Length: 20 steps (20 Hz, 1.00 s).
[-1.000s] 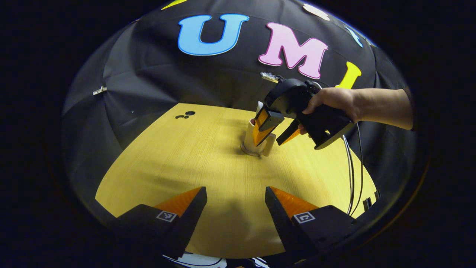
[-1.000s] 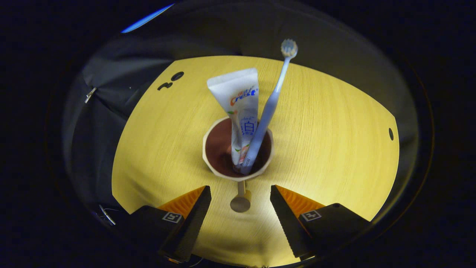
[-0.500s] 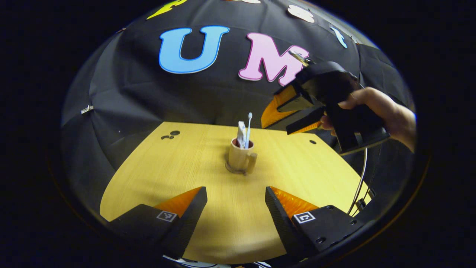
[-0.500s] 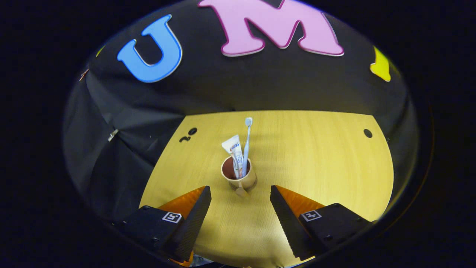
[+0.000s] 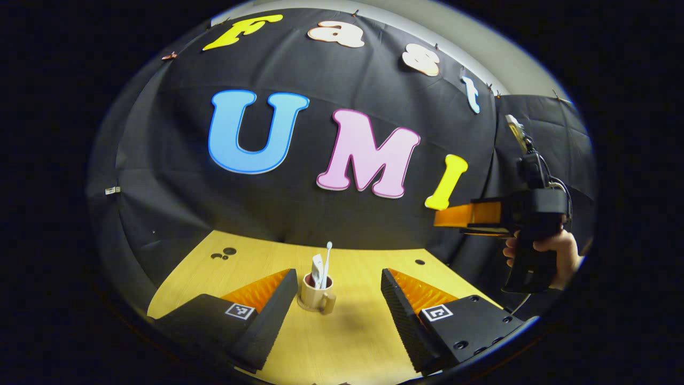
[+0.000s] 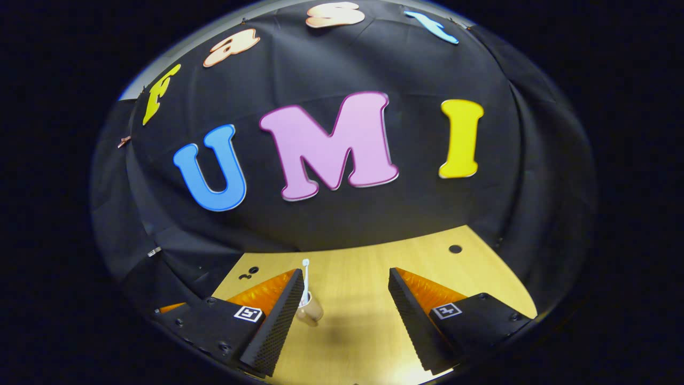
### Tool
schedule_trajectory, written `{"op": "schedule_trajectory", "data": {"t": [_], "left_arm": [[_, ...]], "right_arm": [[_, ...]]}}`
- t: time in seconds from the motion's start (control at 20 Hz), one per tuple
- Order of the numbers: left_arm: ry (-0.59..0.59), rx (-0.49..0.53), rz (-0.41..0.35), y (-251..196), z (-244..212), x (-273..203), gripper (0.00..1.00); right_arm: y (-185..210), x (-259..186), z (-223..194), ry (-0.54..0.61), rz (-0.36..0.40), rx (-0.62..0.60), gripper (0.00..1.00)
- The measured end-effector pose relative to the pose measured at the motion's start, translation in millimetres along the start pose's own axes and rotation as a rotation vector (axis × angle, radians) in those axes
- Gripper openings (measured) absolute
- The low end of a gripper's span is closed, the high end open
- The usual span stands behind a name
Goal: Put the toothbrush and toothpaste on the desktop into the cup, then pick up the cup and place it on the coaster on the desktop.
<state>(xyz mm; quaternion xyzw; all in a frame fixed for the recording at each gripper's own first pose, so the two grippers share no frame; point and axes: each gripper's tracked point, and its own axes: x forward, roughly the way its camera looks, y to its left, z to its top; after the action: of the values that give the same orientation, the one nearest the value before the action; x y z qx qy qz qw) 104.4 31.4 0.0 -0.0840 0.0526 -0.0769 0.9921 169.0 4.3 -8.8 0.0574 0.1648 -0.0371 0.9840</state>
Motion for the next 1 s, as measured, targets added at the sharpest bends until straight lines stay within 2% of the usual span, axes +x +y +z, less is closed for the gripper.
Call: {"op": "schedule_trajectory", "data": {"t": [0.15, 0.25, 0.35, 0.5, 0.65, 1.0], "left_arm": [[-0.067, 0.029, 0.003, -6.3, 31.5, 2.7, 0.97], [-0.099, 0.076, 0.031, -7.6, 42.8, 1.2, 0.97], [-0.114, 0.096, 0.057, -6.2, 45.7, 4.2, 0.97], [-0.096, 0.077, 0.042, -15.7, 38.6, 8.7, 0.98], [-0.085, 0.079, 0.037, -19.4, 34.8, 10.7, 0.97], [-0.092, 0.083, 0.079, -8.4, 37.8, 5.7, 0.98]], "right_arm": [[-31.3, -29.3, 19.2, -0.069, -0.07, -0.017, 0.98], [-49.0, -45.3, 24.0, -0.098, -0.108, -0.009, 0.98], [-68.3, -56.5, 24.2, -0.12, -0.152, 0.004, 0.98], [-93.9, -69.9, 19.7, -0.115, -0.196, 0.041, 0.98], [-101.7, -71.9, 15.1, -0.102, -0.199, 0.056, 0.98], [-86.5, -65.9, 14.4, -0.091, -0.158, 0.037, 0.98]]}}
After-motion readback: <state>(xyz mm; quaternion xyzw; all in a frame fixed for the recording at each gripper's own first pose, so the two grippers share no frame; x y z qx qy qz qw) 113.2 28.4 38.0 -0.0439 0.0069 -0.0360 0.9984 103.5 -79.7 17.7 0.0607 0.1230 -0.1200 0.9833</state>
